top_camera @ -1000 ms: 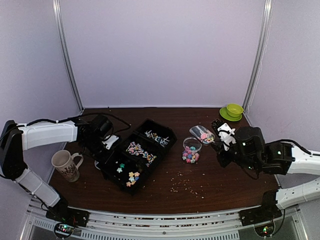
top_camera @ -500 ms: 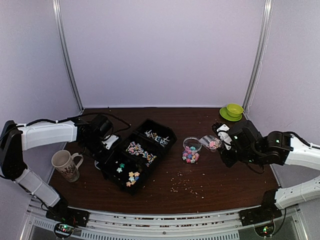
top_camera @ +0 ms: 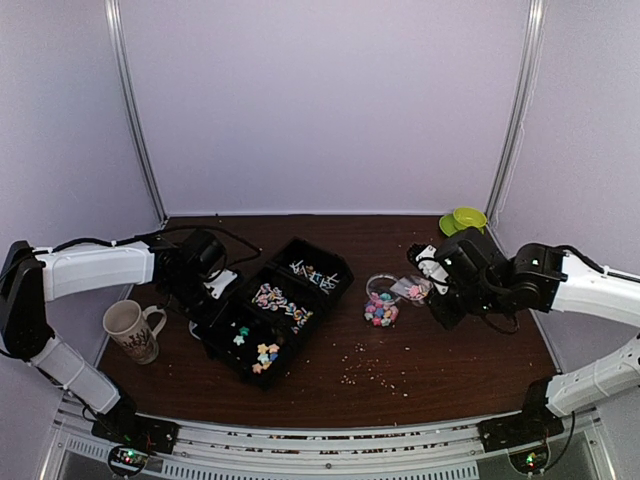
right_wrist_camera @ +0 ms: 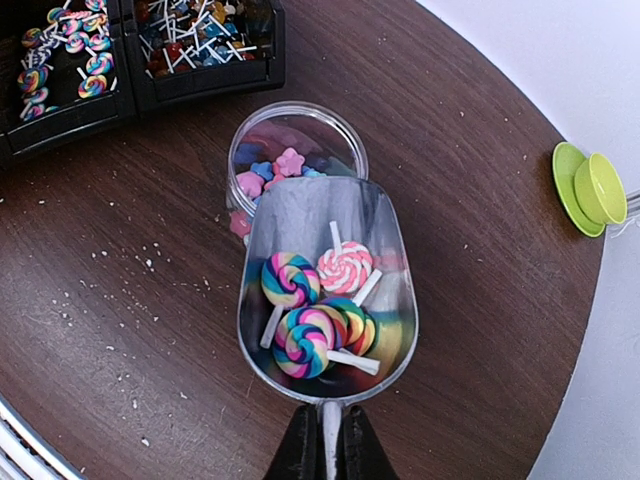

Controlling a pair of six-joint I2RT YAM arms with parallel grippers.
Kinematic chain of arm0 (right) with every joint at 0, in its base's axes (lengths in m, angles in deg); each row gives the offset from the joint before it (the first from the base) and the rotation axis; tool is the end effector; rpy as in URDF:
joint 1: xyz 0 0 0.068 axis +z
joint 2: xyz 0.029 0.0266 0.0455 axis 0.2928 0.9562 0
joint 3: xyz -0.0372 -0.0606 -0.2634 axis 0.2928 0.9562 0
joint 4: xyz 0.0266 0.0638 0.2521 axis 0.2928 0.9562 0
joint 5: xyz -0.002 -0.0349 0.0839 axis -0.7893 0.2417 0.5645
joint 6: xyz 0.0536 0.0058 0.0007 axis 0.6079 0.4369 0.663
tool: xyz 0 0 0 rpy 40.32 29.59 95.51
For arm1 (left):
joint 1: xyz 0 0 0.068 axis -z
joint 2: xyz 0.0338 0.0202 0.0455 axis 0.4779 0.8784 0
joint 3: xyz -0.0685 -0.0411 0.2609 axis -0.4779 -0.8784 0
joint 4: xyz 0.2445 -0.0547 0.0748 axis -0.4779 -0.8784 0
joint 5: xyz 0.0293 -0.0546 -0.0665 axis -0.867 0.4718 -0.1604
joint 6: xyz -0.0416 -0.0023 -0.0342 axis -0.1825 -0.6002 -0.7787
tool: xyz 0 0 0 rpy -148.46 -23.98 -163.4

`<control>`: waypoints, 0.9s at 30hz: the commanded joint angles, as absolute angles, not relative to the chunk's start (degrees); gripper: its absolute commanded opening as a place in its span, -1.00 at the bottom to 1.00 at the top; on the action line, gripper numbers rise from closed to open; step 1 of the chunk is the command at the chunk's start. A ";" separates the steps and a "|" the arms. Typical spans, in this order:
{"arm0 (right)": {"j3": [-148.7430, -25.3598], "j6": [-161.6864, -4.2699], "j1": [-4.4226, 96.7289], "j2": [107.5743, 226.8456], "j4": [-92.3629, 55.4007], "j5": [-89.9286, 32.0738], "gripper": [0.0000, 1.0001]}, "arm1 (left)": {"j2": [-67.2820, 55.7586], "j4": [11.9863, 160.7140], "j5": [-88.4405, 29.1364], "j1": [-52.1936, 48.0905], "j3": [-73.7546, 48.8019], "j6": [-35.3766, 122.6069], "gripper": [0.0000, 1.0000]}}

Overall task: Pack the candies
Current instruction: Place the fake candies in the packing box.

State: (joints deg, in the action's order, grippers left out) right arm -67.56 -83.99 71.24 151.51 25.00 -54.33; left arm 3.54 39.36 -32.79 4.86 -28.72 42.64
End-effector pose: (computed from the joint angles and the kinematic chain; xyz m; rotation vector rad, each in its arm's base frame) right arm 0.1409 0.1768 0.2869 -0.8844 2.2753 0.0743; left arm 0.2237 -0.1515 0.2061 0.5434 2.8493 -0.2820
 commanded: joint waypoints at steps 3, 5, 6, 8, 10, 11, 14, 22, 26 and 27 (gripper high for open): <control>-72.60 -85.35 70.17 154.04 30.00 -53.43 -1.00 | -0.31 46.76 -29.67 4.41 -26.12 41.85 -1.00; -74.00 -86.01 69.95 155.04 31.58 -53.03 -1.00 | -0.32 46.80 -29.59 4.48 -26.15 41.82 -1.00; -74.68 -86.28 69.88 155.50 32.34 -53.10 -1.00 | -0.27 46.77 -29.50 4.44 -26.11 41.91 -1.00; -75.99 -86.72 69.79 156.50 33.77 -53.24 -1.00 | -0.23 46.76 -29.44 4.43 -26.05 41.91 -1.00; -77.06 -87.09 69.66 157.40 34.79 -53.21 -1.00 | -0.26 46.72 -29.38 4.49 -26.03 41.92 -1.00; -77.60 -87.30 69.60 157.96 35.26 -53.08 -1.00 | -0.25 46.72 -29.34 4.44 -26.05 41.92 -1.00; -79.02 -87.66 69.58 159.60 36.77 -53.18 -1.00 | -0.34 46.66 -29.34 4.42 -26.05 41.88 -1.00; -83.64 -88.28 69.56 164.20 40.77 -53.88 -1.00 | 0.11 46.47 -29.30 4.44 -26.00 41.92 -1.00; -86.21 -88.98 69.60 165.76 42.88 -54.24 -1.00 | 0.15 46.46 -29.26 4.45 -25.87 41.92 -1.00; -86.74 -89.20 69.58 166.02 43.30 -54.29 -1.00 | 0.13 46.51 -29.27 4.48 -25.86 41.89 -1.00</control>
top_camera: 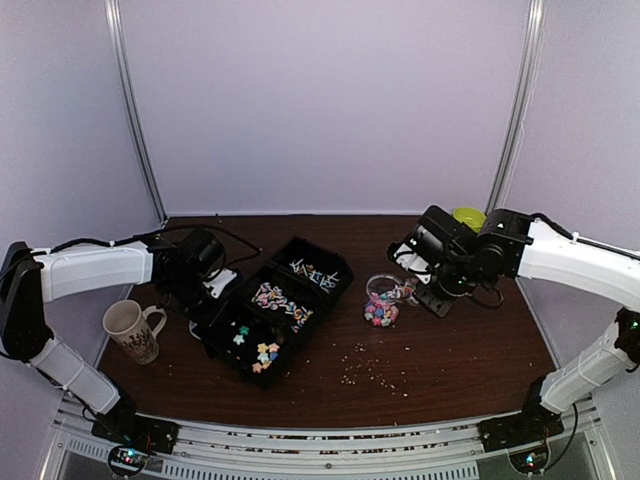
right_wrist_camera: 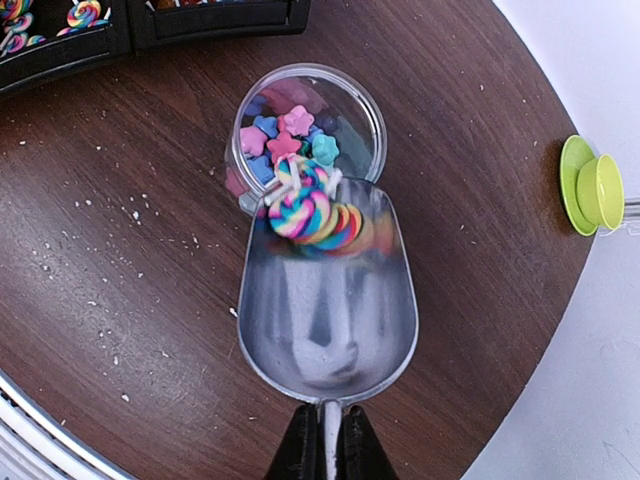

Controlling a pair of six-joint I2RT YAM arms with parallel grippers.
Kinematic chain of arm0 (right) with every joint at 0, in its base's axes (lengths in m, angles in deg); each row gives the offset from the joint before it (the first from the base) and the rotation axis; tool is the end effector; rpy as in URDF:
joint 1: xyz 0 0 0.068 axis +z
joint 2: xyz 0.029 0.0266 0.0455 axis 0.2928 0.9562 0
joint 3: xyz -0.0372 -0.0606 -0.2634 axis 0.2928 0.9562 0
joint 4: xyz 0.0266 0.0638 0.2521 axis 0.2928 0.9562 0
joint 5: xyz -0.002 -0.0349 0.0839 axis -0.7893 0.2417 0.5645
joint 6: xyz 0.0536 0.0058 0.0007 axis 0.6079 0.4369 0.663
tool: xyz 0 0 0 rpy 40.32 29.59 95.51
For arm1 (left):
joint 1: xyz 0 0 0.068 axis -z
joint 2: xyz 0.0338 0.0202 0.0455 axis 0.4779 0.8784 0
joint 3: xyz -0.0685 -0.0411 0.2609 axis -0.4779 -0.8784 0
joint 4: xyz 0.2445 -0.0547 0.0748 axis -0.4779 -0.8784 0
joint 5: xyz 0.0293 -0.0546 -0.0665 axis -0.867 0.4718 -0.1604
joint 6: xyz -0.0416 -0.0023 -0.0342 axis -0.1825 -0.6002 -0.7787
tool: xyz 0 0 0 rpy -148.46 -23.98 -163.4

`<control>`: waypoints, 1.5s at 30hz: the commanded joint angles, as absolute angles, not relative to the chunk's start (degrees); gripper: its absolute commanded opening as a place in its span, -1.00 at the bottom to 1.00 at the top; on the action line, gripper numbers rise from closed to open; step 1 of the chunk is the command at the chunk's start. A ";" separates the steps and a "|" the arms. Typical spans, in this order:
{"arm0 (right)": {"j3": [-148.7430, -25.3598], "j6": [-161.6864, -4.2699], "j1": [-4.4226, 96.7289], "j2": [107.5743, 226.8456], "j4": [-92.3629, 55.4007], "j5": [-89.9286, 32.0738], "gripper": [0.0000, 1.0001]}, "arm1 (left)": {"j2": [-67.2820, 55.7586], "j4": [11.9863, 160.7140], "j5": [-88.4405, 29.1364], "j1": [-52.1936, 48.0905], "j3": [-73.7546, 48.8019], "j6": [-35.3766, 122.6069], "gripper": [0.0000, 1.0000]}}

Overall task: Pack the candies
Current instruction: Place the fake candies in the packing box, then scoop the fake candies from the plate.

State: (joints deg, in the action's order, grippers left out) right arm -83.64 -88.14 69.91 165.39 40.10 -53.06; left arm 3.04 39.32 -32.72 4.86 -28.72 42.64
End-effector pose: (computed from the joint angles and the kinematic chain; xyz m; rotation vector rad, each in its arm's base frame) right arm 0.1679 0.2050 0.3035 -1.0698 2.4178 -0.0855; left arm 0.2229 -0.1510 0.2082 0.5428 2.8419 -0.2875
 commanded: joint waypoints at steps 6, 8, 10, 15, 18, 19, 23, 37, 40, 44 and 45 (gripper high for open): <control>-90.08 -90.16 69.57 168.10 45.98 -54.75 -1.00 | 0.04 46.52 -29.28 4.41 -25.85 41.88 -1.00; -91.44 -90.50 69.52 169.09 47.16 -54.37 -1.00 | 0.12 46.47 -29.15 4.46 -25.87 41.88 -1.00; -92.94 -90.83 69.52 170.31 48.49 -54.39 -1.00 | 0.12 46.46 -29.03 4.41 -25.86 41.91 -1.00; -95.35 -91.92 69.56 172.00 50.28 -53.81 -1.00 | 0.04 46.47 -29.04 4.47 -25.86 41.87 -1.00; -96.88 -92.34 69.64 172.68 51.62 -53.29 -1.00 | -0.02 46.53 -29.03 4.43 -25.77 41.99 -1.00; -97.33 -92.33 69.60 172.78 51.73 -53.52 -1.00 | 0.03 46.46 -29.04 4.45 -25.76 42.00 -1.00; -97.75 -92.72 69.85 171.51 49.67 -53.54 -1.00 | 0.11 46.48 -28.99 4.46 -25.78 41.96 -1.00; -83.64 -105.28 76.91 156.30 25.01 -52.27 -1.00 | 1.19 46.48 -28.19 4.44 -25.74 42.15 -1.00; -83.87 -105.54 78.68 156.69 24.53 -53.53 -1.00 | 1.74 46.95 -25.92 4.48 -25.82 42.25 -1.00; -84.01 -105.03 80.10 157.31 23.86 -54.19 -1.00 | 2.59 48.43 -19.35 3.65 -26.40 42.15 -1.00; -84.01 -104.72 80.39 157.40 23.49 -54.15 -1.00 | 2.97 48.90 -16.95 3.15 -26.64 42.05 -1.00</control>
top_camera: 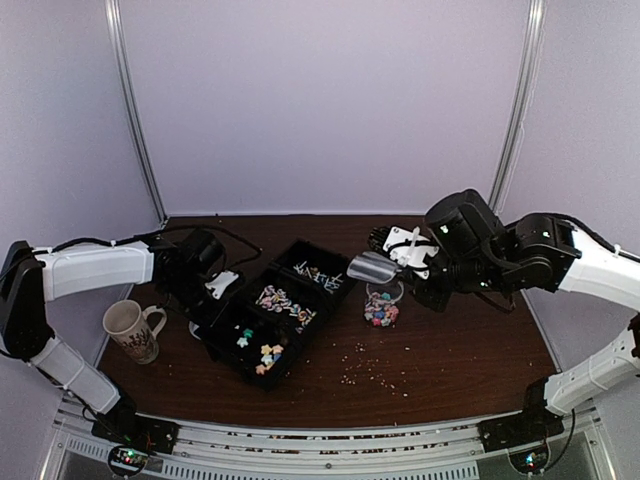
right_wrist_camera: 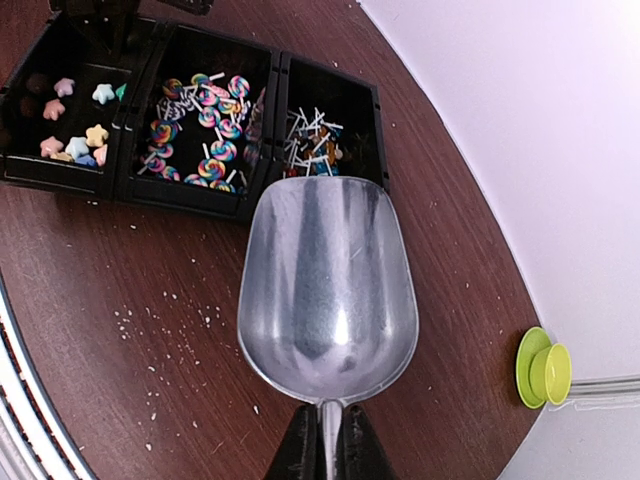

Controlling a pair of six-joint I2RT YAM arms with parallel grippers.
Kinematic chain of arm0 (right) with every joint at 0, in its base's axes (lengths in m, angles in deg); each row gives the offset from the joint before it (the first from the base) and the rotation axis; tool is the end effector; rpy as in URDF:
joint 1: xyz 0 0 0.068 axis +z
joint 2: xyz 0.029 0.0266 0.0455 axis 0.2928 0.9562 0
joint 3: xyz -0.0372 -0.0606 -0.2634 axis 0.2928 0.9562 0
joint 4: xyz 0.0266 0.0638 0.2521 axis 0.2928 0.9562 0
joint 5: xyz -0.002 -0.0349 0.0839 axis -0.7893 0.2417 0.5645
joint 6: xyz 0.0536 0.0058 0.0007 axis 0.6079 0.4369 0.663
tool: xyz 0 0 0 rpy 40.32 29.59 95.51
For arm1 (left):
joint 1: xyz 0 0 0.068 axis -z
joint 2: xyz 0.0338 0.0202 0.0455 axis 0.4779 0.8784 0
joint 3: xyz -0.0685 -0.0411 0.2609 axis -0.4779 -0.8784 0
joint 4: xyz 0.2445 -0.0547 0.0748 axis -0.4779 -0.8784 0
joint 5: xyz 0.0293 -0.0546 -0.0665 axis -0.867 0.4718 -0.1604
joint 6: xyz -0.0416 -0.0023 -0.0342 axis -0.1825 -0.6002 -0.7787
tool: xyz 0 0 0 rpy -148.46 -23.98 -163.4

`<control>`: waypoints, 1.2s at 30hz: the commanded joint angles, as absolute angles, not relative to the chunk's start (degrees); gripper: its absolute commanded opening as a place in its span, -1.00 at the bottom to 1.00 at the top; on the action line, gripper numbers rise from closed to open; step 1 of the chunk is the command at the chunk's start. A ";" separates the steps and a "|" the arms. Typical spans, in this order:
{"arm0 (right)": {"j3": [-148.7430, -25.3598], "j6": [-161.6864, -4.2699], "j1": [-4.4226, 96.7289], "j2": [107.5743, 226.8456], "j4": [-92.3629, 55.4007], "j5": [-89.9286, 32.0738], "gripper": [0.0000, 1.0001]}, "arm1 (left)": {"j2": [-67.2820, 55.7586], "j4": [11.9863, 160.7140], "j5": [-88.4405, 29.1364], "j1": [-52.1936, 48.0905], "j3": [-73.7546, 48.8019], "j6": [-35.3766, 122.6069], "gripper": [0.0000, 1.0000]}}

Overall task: Pack the candies
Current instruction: Scoop the fake candies from the plate.

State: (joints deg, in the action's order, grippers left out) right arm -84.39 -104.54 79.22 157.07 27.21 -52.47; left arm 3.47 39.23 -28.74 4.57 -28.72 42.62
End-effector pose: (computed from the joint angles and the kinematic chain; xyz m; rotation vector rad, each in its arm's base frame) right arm 0.1271 0.2200 0.3561 -1.3273 1.8886 0.0964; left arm 0.2227 -0.1522 0.2066 0.5535 2.8654 -0.3777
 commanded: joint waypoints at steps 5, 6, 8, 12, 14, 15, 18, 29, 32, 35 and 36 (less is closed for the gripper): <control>-84.80 -103.07 82.17 157.28 21.58 -53.24 -1.00 | 7.08 52.96 1.20 -0.99 -28.97 39.09 -1.00; -85.31 -102.85 82.42 157.24 21.54 -53.24 -1.00 | 8.34 54.71 5.36 -1.57 -29.80 37.75 -1.00; -86.07 -102.57 82.94 157.23 21.45 -53.08 -1.00 | 10.44 56.91 9.84 -1.85 -30.49 36.09 -1.00; -87.47 -102.30 83.66 157.42 21.71 -52.70 -1.00 | 10.24 55.35 7.56 -1.87 -30.16 36.97 -1.00; -88.25 -102.15 83.91 158.14 22.35 -52.62 -1.00 | 9.72 54.58 6.64 -1.84 -29.78 37.60 -1.00; -88.76 -102.18 84.06 158.69 23.08 -52.33 -1.00 | 9.26 53.63 5.22 -1.83 -29.35 38.28 -1.00; -91.27 -101.90 84.59 161.33 26.52 -52.04 -1.00 | 7.41 51.37 -2.28 -1.78 -28.36 39.99 -1.00; -101.42 -100.40 86.01 174.49 38.85 -55.56 -1.00 | 3.82 46.16 -25.34 4.53 -25.73 43.21 -1.00; -104.96 -100.63 87.19 178.39 40.85 -56.15 -1.00 | 3.72 45.70 -27.36 6.27 -25.56 43.57 -1.00; -108.67 -100.52 88.12 183.03 43.55 -56.96 -1.00 | 3.50 45.61 -28.63 7.16 -25.37 43.77 -1.00; -109.92 -100.52 88.44 185.24 44.61 -57.83 -1.00 | 3.43 45.58 -28.70 7.32 -25.35 43.85 -1.00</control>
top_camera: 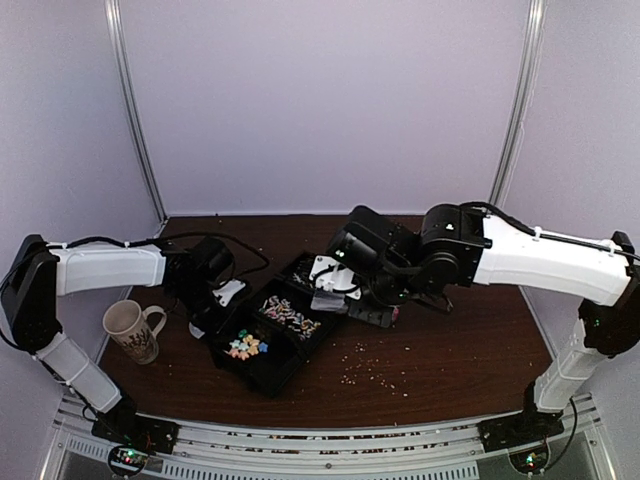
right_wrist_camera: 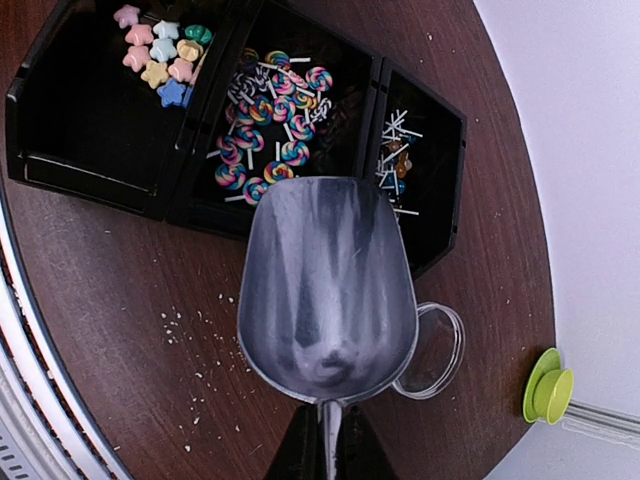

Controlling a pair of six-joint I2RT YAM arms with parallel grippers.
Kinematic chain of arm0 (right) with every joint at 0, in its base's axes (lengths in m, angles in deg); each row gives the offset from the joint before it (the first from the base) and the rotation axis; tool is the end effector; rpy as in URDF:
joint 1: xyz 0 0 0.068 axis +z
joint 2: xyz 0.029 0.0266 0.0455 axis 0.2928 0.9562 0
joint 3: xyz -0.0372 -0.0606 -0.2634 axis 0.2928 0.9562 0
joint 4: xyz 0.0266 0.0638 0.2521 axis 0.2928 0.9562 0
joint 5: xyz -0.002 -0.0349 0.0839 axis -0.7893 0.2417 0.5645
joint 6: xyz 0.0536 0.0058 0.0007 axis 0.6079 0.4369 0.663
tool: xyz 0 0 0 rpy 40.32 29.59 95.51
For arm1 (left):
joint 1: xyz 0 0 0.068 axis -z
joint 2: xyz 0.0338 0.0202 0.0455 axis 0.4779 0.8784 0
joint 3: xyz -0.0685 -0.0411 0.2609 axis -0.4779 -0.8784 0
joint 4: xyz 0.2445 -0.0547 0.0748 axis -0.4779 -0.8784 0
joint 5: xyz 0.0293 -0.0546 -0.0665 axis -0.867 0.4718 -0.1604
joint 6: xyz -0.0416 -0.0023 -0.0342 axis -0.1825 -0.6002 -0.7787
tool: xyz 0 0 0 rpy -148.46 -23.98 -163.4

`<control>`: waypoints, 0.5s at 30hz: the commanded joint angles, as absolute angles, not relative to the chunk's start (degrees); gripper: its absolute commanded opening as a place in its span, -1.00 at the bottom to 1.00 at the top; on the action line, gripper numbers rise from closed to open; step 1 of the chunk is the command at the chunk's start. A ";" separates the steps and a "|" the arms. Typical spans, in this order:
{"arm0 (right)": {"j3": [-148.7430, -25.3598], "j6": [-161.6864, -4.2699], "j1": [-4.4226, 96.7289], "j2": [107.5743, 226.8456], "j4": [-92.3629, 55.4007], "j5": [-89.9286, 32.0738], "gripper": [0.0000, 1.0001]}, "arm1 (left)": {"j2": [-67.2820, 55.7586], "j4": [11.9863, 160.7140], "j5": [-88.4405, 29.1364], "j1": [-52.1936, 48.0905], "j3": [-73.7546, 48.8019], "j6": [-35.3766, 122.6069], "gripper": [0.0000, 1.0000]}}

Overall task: Pack the candies
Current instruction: Scoop the fake candies from the plate.

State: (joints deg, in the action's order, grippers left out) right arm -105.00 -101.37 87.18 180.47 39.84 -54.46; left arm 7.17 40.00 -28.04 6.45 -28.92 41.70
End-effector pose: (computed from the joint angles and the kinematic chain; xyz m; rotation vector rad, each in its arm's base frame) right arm 0.1258 0.3162 0.3404 -1.5752 1.9858 -0.0120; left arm 0.2225 -0.1634 0.1898 0.5852 2.9222 -0.3757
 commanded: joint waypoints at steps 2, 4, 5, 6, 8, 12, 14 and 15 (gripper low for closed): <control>-112.23 -100.53 89.24 188.69 46.95 -59.06 -1.00 | 3.30 45.65 -28.89 7.46 -25.35 43.83 -1.00; -114.43 -100.60 89.97 191.87 49.53 -60.21 -1.00 | 3.21 45.63 -29.03 7.63 -25.33 43.86 -1.00; -115.48 -100.56 90.24 193.32 50.16 -61.06 -1.00 | 3.21 45.65 -29.11 7.74 -25.25 43.93 -1.00; -116.52 -100.39 90.44 194.69 50.64 -61.83 -1.00 | 3.21 45.64 -29.06 7.86 -25.22 44.01 -1.00; -118.57 -100.18 90.72 197.05 51.42 -62.94 -1.00 | 3.14 45.64 -28.96 7.93 -25.18 44.10 -1.00; -121.81 -100.24 90.90 200.78 52.48 -66.38 -1.00 | 3.12 45.66 -28.86 8.10 -25.15 44.20 -1.00; -123.93 -100.70 90.99 202.89 53.69 -67.79 -1.00 | 3.12 45.66 -28.78 8.19 -25.13 44.19 -1.00; -125.16 -101.04 90.98 203.75 54.18 -68.56 -1.00 | 3.12 45.64 -28.70 8.21 -25.09 44.21 -1.00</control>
